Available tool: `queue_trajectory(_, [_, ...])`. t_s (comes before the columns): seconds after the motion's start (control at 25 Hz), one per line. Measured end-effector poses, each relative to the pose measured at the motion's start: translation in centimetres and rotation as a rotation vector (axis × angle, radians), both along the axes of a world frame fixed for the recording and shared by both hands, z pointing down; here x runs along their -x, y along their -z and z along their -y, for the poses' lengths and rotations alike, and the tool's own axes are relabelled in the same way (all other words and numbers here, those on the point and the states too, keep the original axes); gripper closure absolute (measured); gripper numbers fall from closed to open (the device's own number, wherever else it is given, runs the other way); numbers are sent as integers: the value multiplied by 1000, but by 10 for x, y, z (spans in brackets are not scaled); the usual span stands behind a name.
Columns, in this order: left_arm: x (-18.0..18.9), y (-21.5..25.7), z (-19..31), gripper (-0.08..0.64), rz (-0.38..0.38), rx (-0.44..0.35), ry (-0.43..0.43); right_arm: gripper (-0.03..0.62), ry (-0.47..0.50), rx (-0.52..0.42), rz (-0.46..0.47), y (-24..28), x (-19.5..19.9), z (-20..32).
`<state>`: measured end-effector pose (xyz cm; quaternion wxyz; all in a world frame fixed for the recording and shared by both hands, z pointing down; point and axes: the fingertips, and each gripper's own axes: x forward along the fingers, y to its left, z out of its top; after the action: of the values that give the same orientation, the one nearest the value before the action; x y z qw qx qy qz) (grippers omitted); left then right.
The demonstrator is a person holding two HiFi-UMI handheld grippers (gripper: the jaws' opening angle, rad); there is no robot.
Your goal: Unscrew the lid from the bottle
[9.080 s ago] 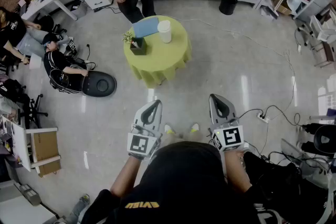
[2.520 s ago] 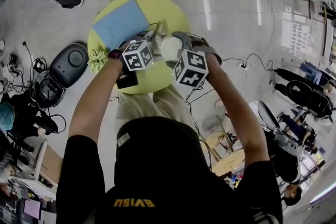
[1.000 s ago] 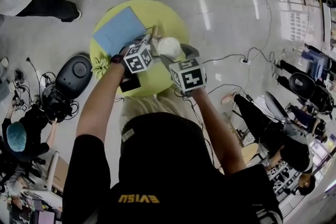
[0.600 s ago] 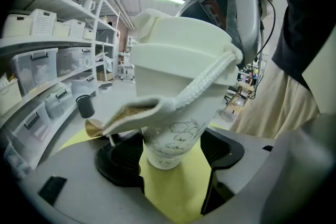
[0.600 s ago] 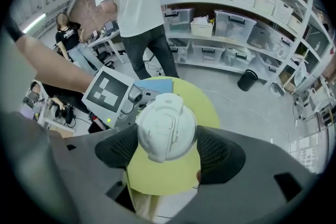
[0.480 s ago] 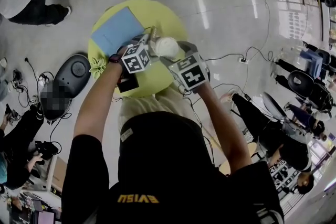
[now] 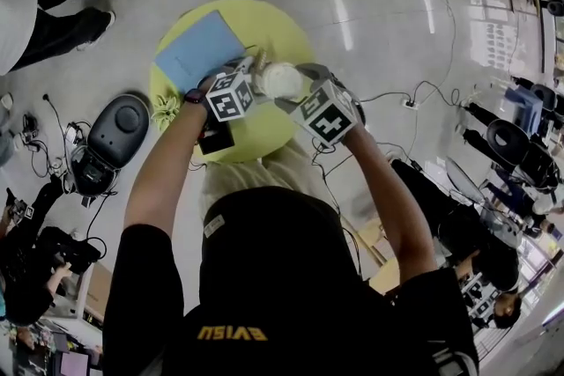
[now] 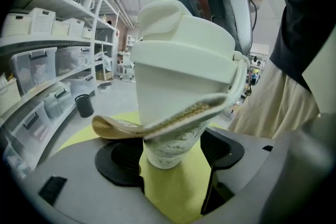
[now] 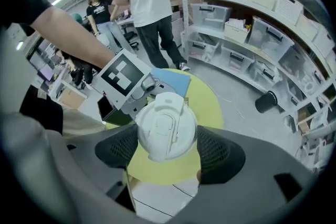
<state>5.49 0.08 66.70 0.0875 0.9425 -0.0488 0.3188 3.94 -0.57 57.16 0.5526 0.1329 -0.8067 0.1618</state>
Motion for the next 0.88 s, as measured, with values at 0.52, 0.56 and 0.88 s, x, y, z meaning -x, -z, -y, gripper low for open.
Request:
queue_trajectory(0.52, [0,0,6,206,-1,10,3,239,341,33,-28,0,3,5])
queue_trajectory(0.56, [0,0,6,206,0,10,1,239,345,35,-29,-1,3,4])
queue_trajectory(0.88, [0,-4,7,206,-2,15,3,238,305,13,-5,-3,2,5])
